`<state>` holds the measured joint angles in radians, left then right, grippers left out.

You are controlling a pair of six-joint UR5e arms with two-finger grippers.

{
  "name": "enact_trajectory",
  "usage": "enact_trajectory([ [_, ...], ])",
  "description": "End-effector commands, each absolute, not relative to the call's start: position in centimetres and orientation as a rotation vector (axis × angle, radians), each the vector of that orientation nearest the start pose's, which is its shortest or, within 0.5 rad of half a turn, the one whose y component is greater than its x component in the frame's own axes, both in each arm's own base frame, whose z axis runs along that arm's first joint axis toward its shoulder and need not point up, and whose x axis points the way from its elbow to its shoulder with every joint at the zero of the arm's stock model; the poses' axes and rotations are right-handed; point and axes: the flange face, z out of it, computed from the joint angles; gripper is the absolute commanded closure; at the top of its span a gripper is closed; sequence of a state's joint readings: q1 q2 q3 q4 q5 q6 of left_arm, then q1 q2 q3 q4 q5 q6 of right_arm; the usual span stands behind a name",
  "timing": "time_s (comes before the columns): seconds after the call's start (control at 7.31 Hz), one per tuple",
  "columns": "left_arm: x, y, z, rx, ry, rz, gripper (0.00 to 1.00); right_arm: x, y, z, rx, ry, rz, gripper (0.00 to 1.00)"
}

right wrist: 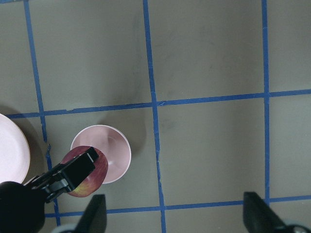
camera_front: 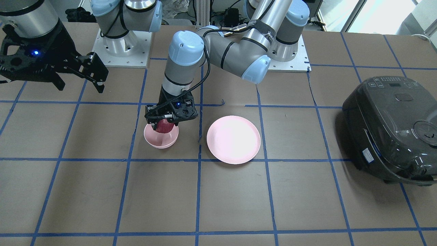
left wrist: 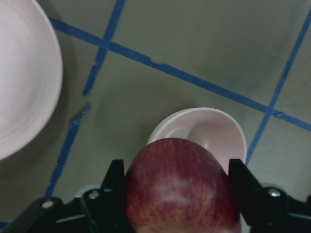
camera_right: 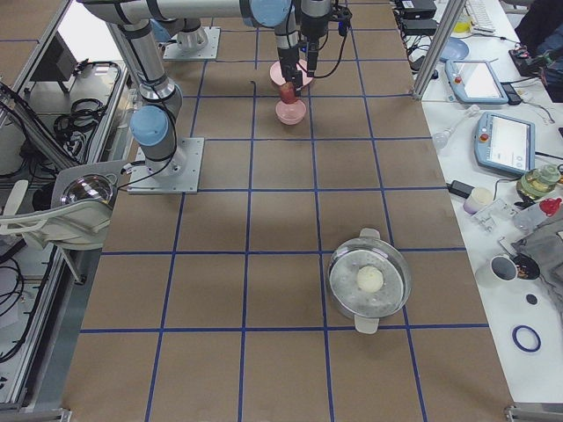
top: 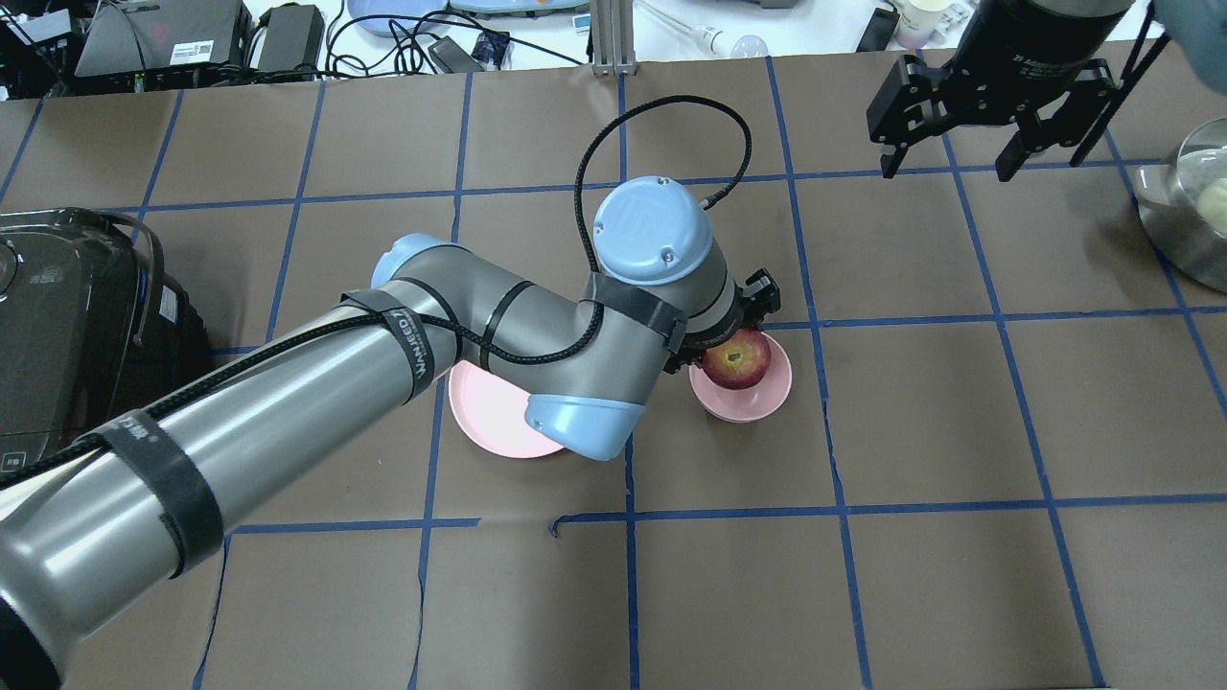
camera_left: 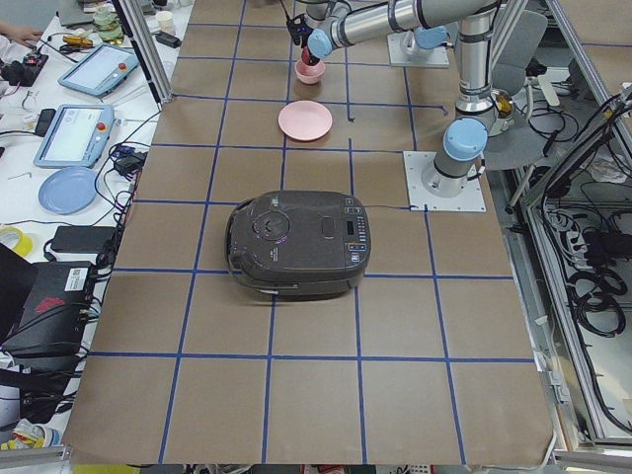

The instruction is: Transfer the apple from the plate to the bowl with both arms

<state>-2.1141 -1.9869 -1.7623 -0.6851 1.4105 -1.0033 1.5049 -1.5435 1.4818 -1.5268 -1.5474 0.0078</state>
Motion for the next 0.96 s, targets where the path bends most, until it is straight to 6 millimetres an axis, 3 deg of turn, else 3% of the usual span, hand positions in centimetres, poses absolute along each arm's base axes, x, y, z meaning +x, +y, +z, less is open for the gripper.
enact_trajectory([
  [0.0, -46.1, -45.1, 23.4, -0.728, 3.345, -0.119, 1.00, 10.2, -51.2, 51.3, 0.119, 3.115, -0.030, 0.00],
  [0.14, -46.6, -44.7, 23.0, -0.708, 3.340, -0.114, 1.00, 10.3, -51.2, 51.3, 0.119, 3.115, -0.030, 0.00],
  [0.27, -46.3, -44.9, 22.5, -0.715, 3.298, -0.148, 0.63, 10.3, -51.2, 51.4, 0.124, 3.113, -0.030, 0.00],
  [0.41, -46.3, -44.9, 22.2, -0.717, 3.288, -0.152, 0.44, 10.3, -51.2, 51.4, 0.124, 3.113, -0.030, 0.00],
  [0.55, -46.0, -44.8, 21.9, -0.702, 3.279, -0.158, 0.12, 10.3, -51.2, 51.3, 0.124, 3.113, -0.027, 0.00],
  [0.68, -46.0, -44.9, 22.1, -0.712, 3.275, -0.170, 0.00, 10.4, -51.1, 51.3, 0.124, 3.113, -0.025, 0.00],
  [0.82, -46.1, -44.9, 22.9, -0.711, 3.285, -0.185, 0.00, 10.4, -51.1, 51.3, 0.122, 3.113, -0.025, 0.00],
])
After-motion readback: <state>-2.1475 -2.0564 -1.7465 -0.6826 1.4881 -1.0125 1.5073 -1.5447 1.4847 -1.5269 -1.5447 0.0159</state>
